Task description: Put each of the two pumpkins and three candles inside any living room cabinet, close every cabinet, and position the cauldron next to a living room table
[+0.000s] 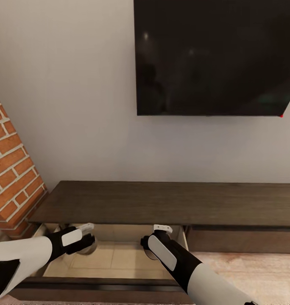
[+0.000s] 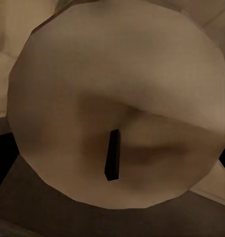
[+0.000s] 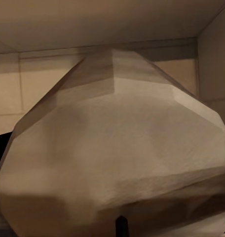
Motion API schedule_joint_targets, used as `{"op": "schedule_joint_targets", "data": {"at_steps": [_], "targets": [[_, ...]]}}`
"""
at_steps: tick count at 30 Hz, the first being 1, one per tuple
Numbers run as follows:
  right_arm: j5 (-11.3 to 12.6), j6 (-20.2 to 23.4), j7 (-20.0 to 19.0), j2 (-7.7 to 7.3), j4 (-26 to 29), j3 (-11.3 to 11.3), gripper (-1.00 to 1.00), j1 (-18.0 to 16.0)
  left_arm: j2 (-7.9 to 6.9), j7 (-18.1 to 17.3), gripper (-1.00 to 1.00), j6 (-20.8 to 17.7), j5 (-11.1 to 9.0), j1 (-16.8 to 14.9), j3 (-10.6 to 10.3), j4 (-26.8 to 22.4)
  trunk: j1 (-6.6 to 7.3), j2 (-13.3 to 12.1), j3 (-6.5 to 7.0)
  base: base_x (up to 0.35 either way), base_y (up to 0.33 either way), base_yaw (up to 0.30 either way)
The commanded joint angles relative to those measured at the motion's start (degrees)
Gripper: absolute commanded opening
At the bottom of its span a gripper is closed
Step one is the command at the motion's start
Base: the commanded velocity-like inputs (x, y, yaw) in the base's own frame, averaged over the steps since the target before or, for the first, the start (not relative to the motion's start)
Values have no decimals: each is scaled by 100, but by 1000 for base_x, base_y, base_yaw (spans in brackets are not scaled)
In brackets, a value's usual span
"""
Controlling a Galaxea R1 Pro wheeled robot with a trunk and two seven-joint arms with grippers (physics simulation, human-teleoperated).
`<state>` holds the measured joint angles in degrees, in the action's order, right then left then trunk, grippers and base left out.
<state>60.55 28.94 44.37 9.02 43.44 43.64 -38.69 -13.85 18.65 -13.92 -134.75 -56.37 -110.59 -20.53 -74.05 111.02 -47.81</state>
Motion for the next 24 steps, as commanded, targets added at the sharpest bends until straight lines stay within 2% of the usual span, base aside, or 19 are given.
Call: {"op": "schedule_joint_targets", "data": {"at_steps": [1, 24], "targets": [[36, 7, 45, 0, 6, 19, -100, -7, -4, 27, -100, 51, -25, -8, -24, -19, 1, 3, -15, 0, 0, 0], [18, 7, 45, -5, 6, 22, -100, -7, -4, 25, -100, 126, -25, -5, -29, -47, 1, 3, -221, 0, 0, 0]]}}
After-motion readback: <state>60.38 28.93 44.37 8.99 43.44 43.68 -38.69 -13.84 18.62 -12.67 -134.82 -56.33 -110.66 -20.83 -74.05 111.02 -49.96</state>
